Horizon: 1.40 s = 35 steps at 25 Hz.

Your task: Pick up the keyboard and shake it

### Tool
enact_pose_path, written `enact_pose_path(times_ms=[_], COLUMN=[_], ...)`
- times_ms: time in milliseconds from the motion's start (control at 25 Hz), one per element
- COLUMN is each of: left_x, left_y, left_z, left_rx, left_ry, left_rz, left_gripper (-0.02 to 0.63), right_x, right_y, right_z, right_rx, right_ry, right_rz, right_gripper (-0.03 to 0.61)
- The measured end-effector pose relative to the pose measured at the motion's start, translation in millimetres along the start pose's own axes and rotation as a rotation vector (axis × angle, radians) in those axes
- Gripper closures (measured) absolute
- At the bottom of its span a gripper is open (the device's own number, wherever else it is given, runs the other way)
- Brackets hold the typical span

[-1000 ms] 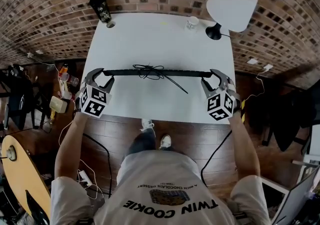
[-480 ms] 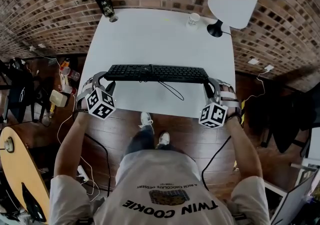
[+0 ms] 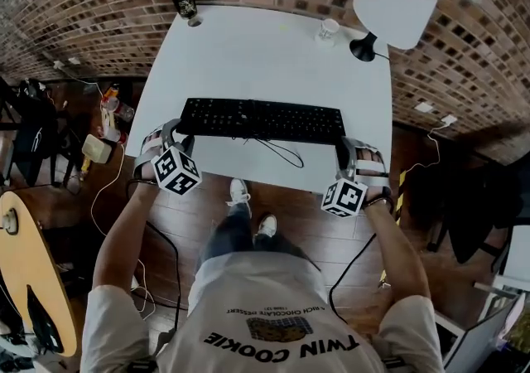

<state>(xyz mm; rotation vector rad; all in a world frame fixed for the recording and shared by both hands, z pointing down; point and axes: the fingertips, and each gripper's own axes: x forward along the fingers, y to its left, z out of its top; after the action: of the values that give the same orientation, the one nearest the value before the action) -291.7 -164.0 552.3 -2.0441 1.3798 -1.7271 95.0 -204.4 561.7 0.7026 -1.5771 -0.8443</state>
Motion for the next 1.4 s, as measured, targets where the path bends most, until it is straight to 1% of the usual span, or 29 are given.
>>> enact_pose_path(times_ms=[80, 200, 440, 520, 600, 720, 840, 1000, 1120, 1200, 1400], left_x=[3, 4, 0, -4, -12, -30, -57, -98, -131, -152, -203], left_y=[-5, -12, -28, -33, -34, -41, -57, -87, -111, -129, -170], left_z=[-2, -6, -14, -15, -14, -7, -1, 7, 14, 20, 36], left_rx=[0.004, 0.005, 0.028, 0.014, -0.017, -0.115, -0.262, -0.471, -0.606, -0.669, -0.792], left_ry=[0.025, 0.064, 0.131, 0.139, 0.137, 0.095, 0.033, -0.046, -0.093, -0.121, -0.187], left_rz=[0.008, -0.004, -0.059, -0.07, -0.065, -0.053, -0.052, -0.047, -0.03, -0.018, 0.008], left_gripper=[0.414, 0.417, 0.448, 0.449, 0.454, 0.465, 0.489, 0.536, 0.568, 0.579, 0.594], right_x=[2, 4, 8, 8, 8, 3, -11, -43, -73, -98, -160], right_y=[6, 14, 31, 32, 31, 30, 26, 29, 38, 46, 68], right_z=[-1, -2, -3, -4, -5, -3, 10, 46, 76, 96, 134], right_rx=[-0.009, -0.02, -0.011, 0.0, 0.019, 0.081, 0.203, 0.377, 0.449, 0.481, 0.551], right_ry=[0.002, 0.001, 0.022, 0.022, 0.022, 0.017, -0.011, -0.096, -0.175, -0.228, -0.336], right_rz=[0.014, 0.049, 0.17, 0.194, 0.212, 0.231, 0.246, 0.297, 0.338, 0.362, 0.433], right_gripper=[0.474, 0.471, 0.466, 0.466, 0.466, 0.466, 0.466, 0.468, 0.468, 0.468, 0.471])
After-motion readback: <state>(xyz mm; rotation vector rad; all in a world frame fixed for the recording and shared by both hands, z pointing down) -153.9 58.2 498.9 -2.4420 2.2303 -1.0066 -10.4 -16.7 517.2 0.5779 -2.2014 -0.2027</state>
